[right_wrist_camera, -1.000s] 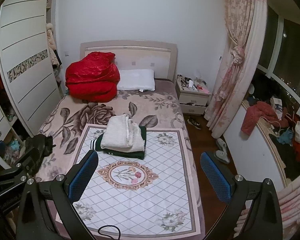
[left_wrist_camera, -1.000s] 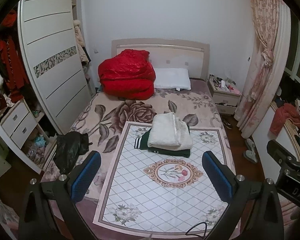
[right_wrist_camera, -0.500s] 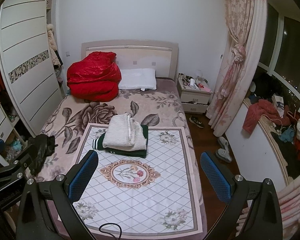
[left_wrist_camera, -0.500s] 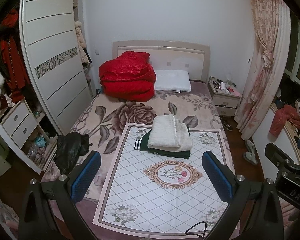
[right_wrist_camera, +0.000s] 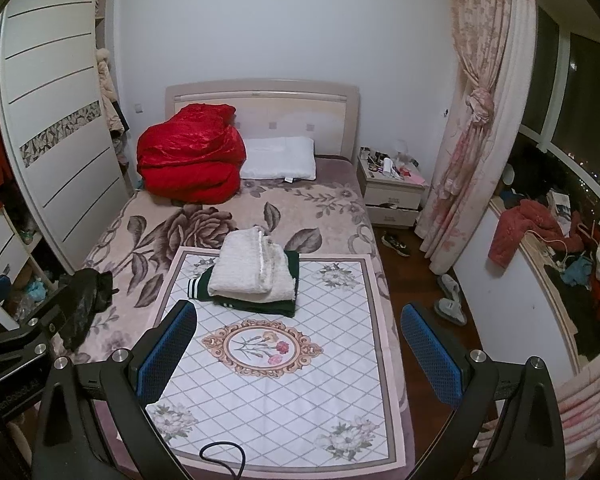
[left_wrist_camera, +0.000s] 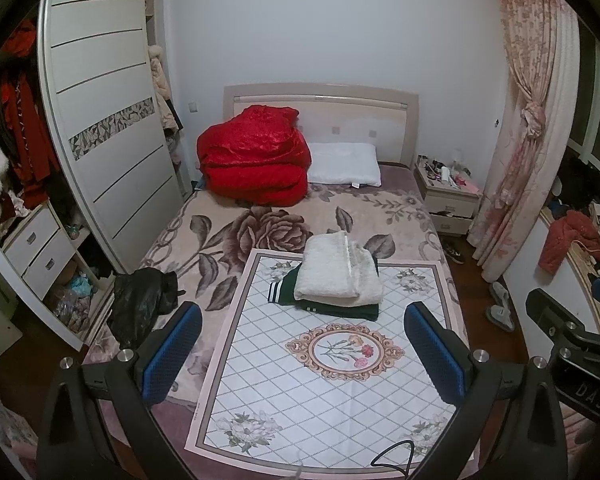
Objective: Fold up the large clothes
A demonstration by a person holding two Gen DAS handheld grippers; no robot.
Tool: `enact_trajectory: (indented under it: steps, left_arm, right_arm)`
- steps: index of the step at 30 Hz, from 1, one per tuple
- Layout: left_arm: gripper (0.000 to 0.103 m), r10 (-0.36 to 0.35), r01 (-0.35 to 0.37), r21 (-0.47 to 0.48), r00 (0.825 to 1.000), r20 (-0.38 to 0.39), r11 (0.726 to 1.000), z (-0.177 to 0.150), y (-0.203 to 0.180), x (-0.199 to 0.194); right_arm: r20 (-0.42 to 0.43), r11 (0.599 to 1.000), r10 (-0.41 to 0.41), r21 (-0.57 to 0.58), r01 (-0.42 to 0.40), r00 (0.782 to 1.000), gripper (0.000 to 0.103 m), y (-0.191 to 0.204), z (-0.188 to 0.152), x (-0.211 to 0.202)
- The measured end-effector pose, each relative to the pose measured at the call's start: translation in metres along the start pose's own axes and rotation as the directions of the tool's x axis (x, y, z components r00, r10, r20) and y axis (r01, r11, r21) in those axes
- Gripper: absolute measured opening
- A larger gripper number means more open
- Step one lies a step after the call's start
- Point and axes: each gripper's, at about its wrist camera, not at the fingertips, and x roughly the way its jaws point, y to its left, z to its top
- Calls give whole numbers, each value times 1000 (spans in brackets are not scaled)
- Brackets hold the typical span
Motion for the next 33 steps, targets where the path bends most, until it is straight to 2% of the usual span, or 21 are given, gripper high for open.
enact_trajectory:
  steps: [33]
  left_arm:
    - [103,5,-5,1,1000,5,1000,5,-6,-2]
  right_arm:
    - [-19,1000,22,8,-22,1000,103,3,2,7]
